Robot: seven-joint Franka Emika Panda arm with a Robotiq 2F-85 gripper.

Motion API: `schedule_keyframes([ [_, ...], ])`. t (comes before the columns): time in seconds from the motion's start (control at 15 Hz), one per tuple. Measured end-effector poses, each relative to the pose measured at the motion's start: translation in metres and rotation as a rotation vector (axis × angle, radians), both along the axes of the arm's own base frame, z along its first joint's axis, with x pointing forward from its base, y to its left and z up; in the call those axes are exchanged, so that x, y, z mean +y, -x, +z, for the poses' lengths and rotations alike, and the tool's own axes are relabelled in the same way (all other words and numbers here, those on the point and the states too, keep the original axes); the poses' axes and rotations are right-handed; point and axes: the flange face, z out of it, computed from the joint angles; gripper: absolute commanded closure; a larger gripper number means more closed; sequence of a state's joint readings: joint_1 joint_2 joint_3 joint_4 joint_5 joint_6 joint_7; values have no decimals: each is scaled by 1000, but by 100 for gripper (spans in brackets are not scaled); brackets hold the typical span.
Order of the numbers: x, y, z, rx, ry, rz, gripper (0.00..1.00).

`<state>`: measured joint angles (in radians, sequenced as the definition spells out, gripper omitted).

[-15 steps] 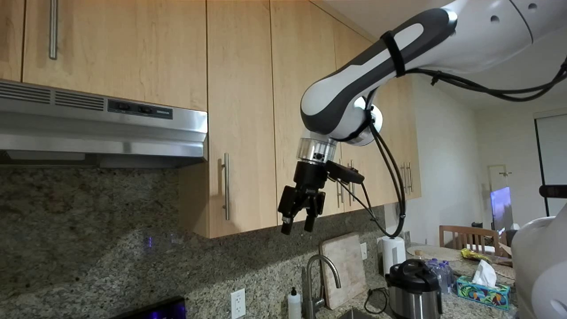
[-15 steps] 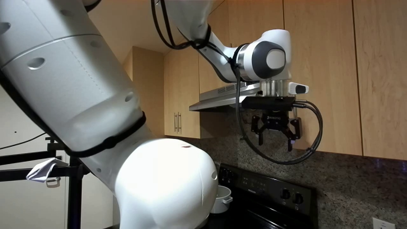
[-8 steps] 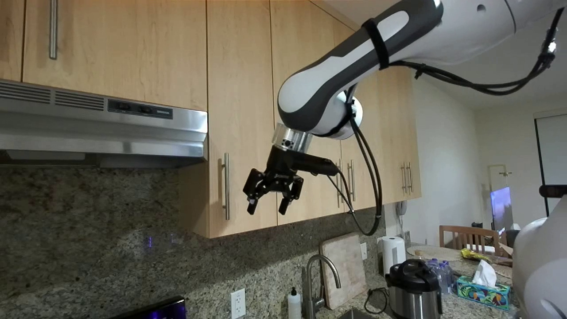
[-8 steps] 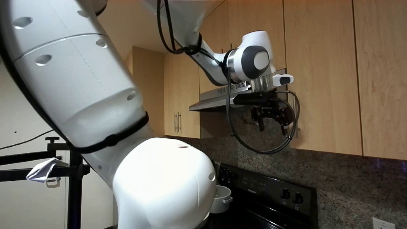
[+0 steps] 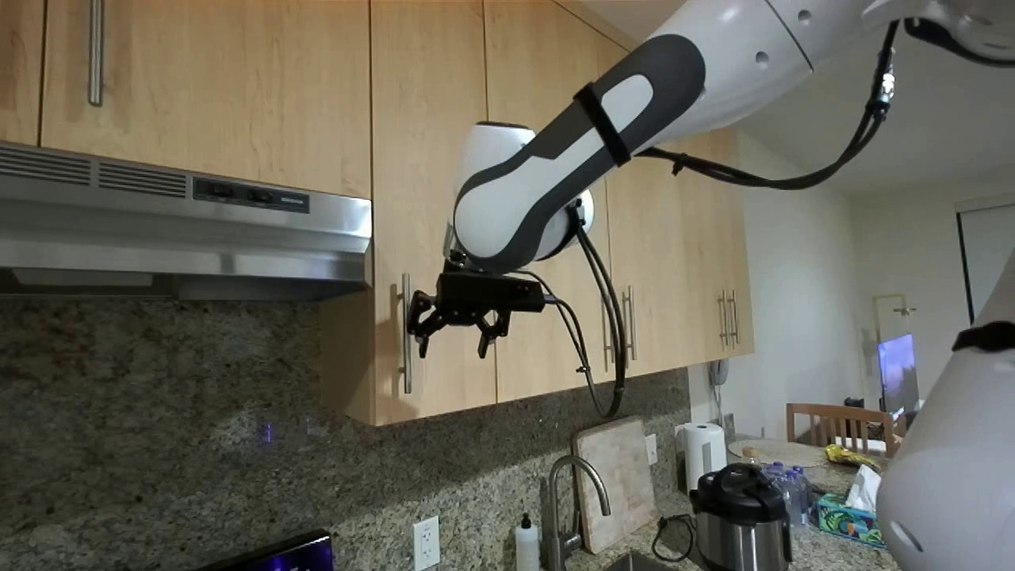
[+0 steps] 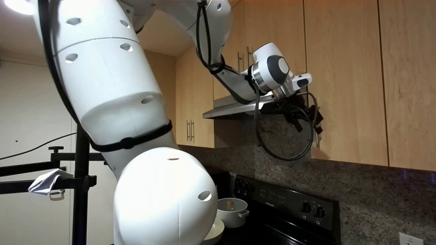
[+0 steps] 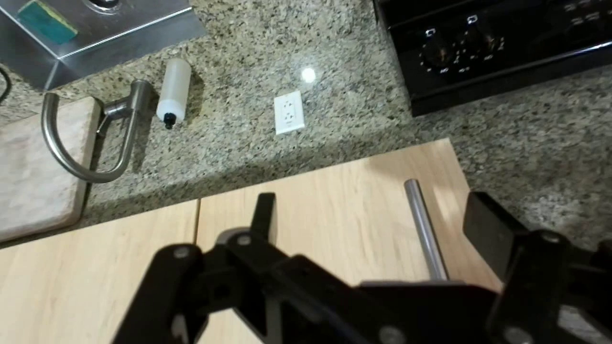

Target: Open the cabinet door

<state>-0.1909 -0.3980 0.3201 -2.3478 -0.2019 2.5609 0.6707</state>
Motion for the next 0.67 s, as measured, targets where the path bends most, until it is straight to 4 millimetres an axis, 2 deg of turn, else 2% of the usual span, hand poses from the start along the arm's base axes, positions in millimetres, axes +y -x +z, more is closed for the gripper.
schedule_keyframes([
  [0.27,16,-17,-5,-23,41,-45,0],
  [0.47,28,-27,-17,-58,77,-81,0],
  [0.67,28,-32,-28,-148,109,-165,0],
])
